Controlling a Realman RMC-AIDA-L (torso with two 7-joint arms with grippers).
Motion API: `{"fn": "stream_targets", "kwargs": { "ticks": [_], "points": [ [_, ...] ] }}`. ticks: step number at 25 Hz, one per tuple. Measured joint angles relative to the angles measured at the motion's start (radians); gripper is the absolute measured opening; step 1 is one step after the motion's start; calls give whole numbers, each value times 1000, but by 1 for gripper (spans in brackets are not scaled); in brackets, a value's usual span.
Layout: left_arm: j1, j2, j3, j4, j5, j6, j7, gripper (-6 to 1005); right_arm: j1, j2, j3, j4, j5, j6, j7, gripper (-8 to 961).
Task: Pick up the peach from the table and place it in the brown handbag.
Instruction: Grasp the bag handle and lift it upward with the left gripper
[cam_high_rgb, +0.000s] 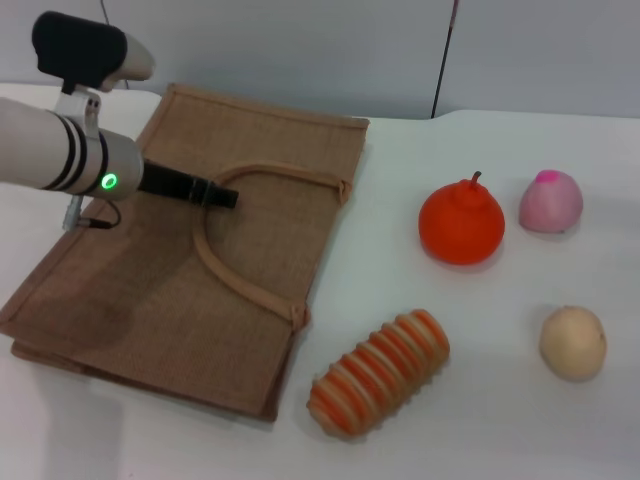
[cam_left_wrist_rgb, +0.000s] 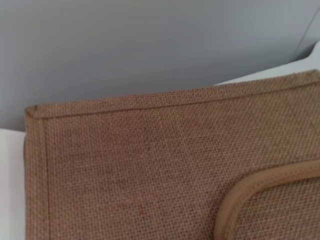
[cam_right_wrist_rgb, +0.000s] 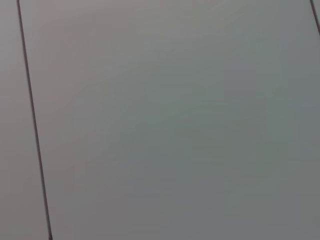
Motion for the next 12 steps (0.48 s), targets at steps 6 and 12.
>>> {"fn": "stream_targets", "kwargs": {
  "ticks": [6, 12],
  "points": [
    [-10, -3, 0, -32, 1, 36, 25, 747, 0, 0, 0, 0, 0, 0, 0, 879],
    [-15, -2, 1, -44, 1, 37, 25, 663, 0, 0, 0, 0, 0, 0, 0, 879]
  ]
}}
